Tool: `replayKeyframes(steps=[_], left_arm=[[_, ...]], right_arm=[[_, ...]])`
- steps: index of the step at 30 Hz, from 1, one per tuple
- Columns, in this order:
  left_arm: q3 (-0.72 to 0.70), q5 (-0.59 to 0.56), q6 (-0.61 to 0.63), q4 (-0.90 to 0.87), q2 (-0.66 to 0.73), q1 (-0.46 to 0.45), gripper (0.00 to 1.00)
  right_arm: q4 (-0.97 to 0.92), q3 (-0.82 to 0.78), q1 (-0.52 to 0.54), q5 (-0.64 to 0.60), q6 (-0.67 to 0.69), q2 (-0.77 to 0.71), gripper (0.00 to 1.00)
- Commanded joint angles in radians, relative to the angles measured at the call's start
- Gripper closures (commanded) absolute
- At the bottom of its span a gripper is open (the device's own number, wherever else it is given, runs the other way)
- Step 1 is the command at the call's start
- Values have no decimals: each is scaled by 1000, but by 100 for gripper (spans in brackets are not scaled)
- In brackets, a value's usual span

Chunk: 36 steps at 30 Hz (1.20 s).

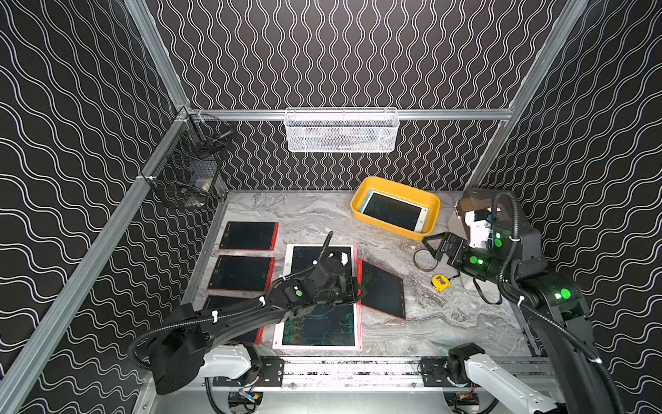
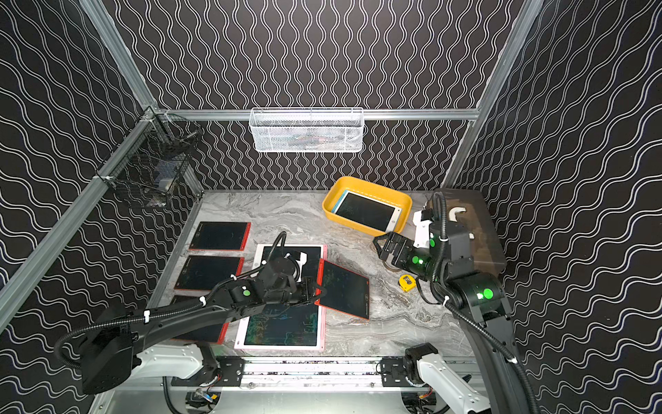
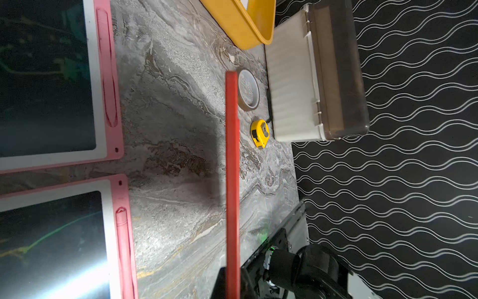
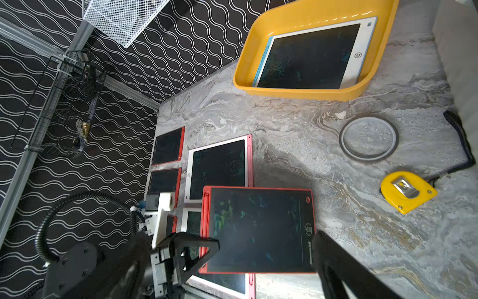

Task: Take out the writing tablet from the storage box
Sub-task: Place the writing tablet at the center of the board.

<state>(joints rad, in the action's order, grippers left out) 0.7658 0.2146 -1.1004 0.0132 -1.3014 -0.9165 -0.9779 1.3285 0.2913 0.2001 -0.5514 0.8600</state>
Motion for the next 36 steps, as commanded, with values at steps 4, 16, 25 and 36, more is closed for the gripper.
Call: replayKeyframes(steps=[4,16,25,36], left_arm=[[1,-137,-58,92,-72,-91,100],[41,-193,-103,133,-235,-163,100],[17,-219,-197,166,-303,-258,100],[20,-268,-267,126,-352,-317,100]], right_arm=[[-60,19,44,-73,39,-16,0],[-64,41,80,-152,66,-11,0],[-61,8,83,-160,61,-9,0],[-66,-26,84,-155,50,-15,0]])
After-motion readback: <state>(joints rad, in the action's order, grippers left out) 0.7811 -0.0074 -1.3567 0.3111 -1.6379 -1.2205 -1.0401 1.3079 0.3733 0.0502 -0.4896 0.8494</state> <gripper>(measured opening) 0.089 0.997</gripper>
